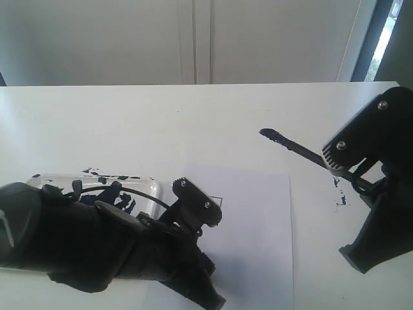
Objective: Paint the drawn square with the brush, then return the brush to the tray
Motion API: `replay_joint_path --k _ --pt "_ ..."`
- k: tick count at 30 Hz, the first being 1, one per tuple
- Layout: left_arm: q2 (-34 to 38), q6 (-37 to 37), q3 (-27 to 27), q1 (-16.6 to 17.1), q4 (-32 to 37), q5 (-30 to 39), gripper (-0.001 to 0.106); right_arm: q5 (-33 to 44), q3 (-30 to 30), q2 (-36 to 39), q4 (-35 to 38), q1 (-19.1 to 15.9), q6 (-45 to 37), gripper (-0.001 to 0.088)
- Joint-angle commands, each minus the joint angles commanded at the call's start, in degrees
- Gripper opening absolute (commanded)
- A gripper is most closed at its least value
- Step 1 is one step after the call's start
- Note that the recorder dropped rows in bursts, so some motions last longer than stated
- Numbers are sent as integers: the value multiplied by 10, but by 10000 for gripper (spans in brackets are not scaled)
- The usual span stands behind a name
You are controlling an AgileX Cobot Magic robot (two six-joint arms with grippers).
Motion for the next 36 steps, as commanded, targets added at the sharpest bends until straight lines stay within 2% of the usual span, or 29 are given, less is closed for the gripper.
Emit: replay_joint_path --k 9,14,19,27,31,33,36 --pt "0 109 0 0 0 -5 513 0 0 0 0 0 -1 0" --pt "0 136 0 0 0 -39 423 0 0 0 0 0 -1 0" --pt "-38 58 0 0 0 -95 447 0 0 0 0 0 -1 0" --pt "-142 33 0 0 0 -66 485 0 0 0 0 0 -1 0" --pt "-164 -83 0 0 0 -52 483 0 0 0 0 0 -1 0" --pt "-163 -111 0 0 0 -20 483 0 0 0 0 0 -1 0" --pt "-153 -127 0 -5 0 -14 483 0 0 0 0 0 -1 0"
